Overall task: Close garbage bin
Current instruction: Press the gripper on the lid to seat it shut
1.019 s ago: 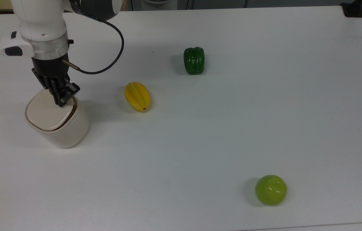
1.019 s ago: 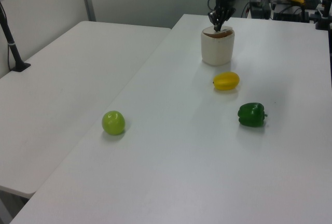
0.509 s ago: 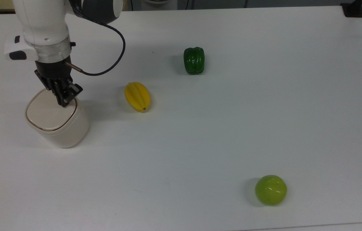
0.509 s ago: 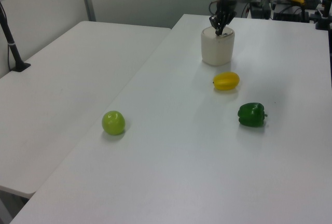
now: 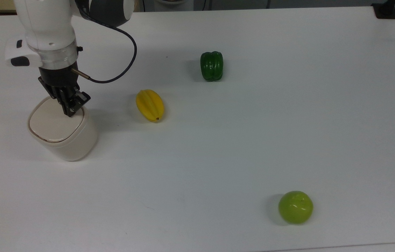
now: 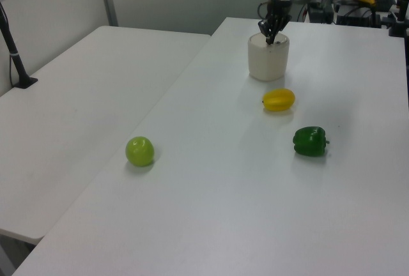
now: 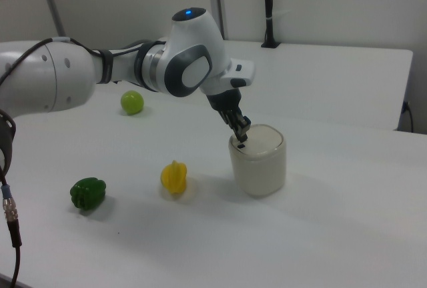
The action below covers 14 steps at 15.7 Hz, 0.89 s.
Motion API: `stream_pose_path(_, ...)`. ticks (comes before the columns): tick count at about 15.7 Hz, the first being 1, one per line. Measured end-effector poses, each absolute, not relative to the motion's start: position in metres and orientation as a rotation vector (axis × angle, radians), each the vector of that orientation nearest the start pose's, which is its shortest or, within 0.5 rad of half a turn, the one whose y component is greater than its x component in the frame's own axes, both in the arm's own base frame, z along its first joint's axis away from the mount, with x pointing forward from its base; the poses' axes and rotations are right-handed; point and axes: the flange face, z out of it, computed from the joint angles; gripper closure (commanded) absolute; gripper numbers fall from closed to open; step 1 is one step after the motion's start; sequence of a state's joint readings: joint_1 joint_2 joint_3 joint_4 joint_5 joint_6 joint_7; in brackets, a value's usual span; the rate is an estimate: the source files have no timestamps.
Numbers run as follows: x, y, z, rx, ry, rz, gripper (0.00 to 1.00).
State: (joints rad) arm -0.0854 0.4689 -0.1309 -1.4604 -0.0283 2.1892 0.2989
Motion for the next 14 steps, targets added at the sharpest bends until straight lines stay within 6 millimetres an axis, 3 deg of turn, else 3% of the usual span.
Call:
stream_pose_path(10, 0.704, -0.14, 0.442, -3.092, 0.76, -0.429, 0.89)
stream_pose_path(14, 0.703, -0.143, 0.451, -3.086, 0.768, -0.452, 0.87)
